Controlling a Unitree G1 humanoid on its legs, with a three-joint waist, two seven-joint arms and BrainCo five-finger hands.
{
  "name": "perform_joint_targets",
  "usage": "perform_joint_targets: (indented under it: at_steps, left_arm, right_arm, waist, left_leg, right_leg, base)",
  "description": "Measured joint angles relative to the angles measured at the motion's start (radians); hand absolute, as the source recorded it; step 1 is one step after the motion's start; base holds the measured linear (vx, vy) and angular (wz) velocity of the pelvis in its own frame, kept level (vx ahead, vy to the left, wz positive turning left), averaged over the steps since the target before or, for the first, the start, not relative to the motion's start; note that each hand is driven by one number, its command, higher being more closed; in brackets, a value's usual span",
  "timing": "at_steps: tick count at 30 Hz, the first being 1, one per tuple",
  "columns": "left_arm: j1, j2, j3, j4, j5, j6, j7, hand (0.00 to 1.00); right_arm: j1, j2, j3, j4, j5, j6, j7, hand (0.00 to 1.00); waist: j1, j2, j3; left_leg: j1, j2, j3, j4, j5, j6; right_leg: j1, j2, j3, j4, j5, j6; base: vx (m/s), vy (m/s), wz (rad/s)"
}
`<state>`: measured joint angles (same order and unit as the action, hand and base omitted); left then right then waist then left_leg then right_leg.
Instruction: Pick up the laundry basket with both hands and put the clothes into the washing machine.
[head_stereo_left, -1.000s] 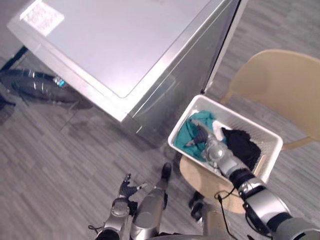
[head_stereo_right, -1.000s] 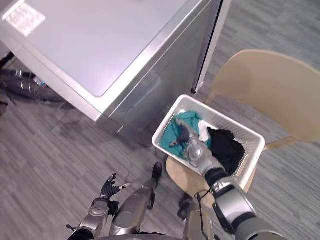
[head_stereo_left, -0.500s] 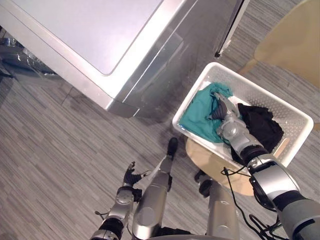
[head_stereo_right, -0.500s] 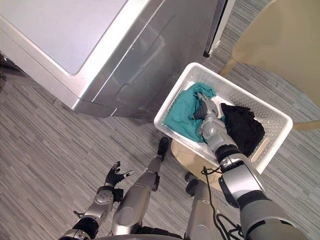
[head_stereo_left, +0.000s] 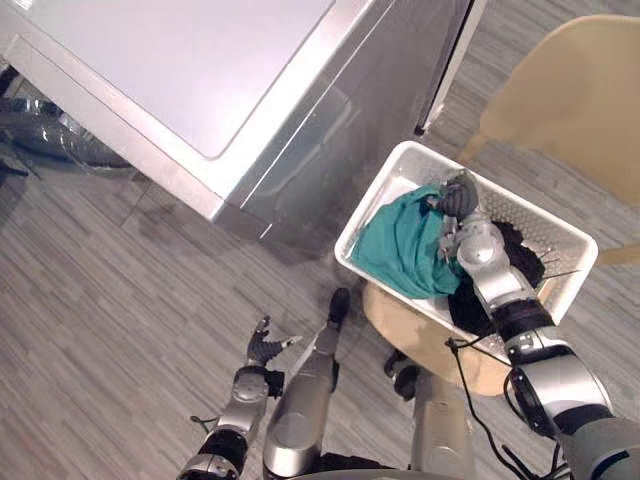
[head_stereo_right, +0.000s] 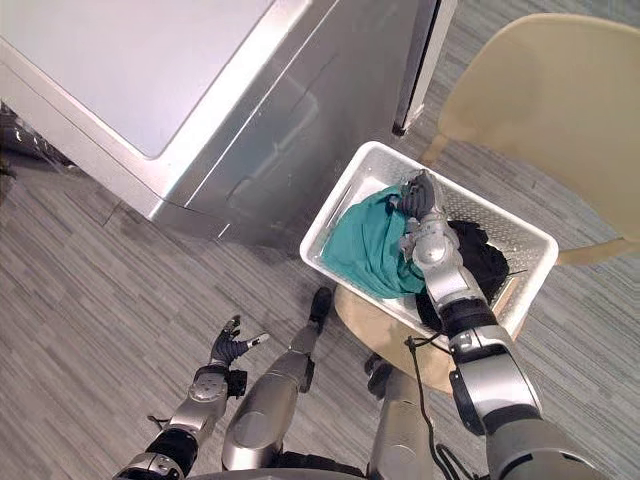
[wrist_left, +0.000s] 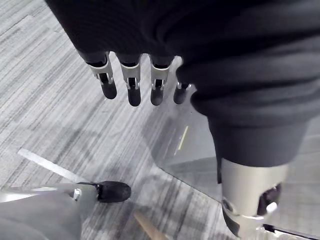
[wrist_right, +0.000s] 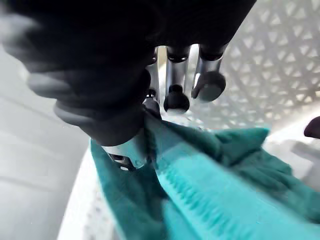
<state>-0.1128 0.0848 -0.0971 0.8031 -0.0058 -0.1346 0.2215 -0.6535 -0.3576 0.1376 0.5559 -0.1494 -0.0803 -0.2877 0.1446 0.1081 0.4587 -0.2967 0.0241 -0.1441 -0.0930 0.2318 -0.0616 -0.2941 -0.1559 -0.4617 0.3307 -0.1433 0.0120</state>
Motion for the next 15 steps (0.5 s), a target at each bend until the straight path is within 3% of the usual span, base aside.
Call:
perform_joint_targets:
  at_steps: [4,5,7,10,15]
  left_arm:
    - [0.046,0.0,0.027,0.009,0.005,0.02,-0.004,0.0]
    - [0.063,-0.001,0.027,0.019,0.01,0.024,-0.006,0.0]
    - [0.077,-0.001,0.029,0.032,0.017,0.033,-0.007,0.0]
    - [0.123,-0.001,0.062,0.044,0.021,0.041,-0.011,0.0]
    - [0.156,-0.002,0.069,0.072,0.039,0.044,-0.022,0.0]
  right_arm:
    - [0.157,0.117,-0.036,-0.127,0.116,-0.028,0.012,1.0]
    - [0.218,0.148,-0.044,-0.163,0.147,-0.031,0.024,1.0]
    - [0.285,0.178,-0.044,-0.207,0.18,-0.032,0.042,1.0]
    - [0.391,0.23,-0.041,-0.289,0.263,-0.063,0.085,1.0]
    - [0.425,0.252,-0.04,-0.307,0.339,-0.071,0.12,1.0]
  waist:
    - [-0.023,-0.048,-0.046]
    - [-0.024,-0.064,-0.084]
    - [-0.024,-0.074,-0.114]
    - [-0.027,-0.077,-0.215]
    - [-0.05,-0.081,-0.263]
  left_leg:
    - [0.035,0.008,0.011,0.0,-0.003,-0.001]
    - [0.041,0.008,0.016,0.0,-0.005,-0.003]
    - [0.08,0.007,0.032,0.0,-0.012,-0.008]
    - [0.11,0.015,0.056,-0.001,-0.046,0.005]
    - [0.147,0.012,0.064,-0.003,-0.067,-0.003]
  right_leg:
    - [0.05,0.018,0.006,-0.048,0.022,0.005]
    - [0.059,0.021,0.014,-0.061,0.029,0.009]
    - [0.101,0.026,0.028,-0.092,0.043,0.015]
    - [0.142,0.047,0.058,-0.161,0.068,0.03]
    - [0.203,0.054,0.064,-0.224,0.098,0.042]
  base:
    - [0.03,-0.055,-0.1]
    - [0.06,-0.049,-0.12]
    - [0.04,-0.03,-0.24]
    - [0.0,0.005,-0.29]
    - [-0.01,0.014,-0.06]
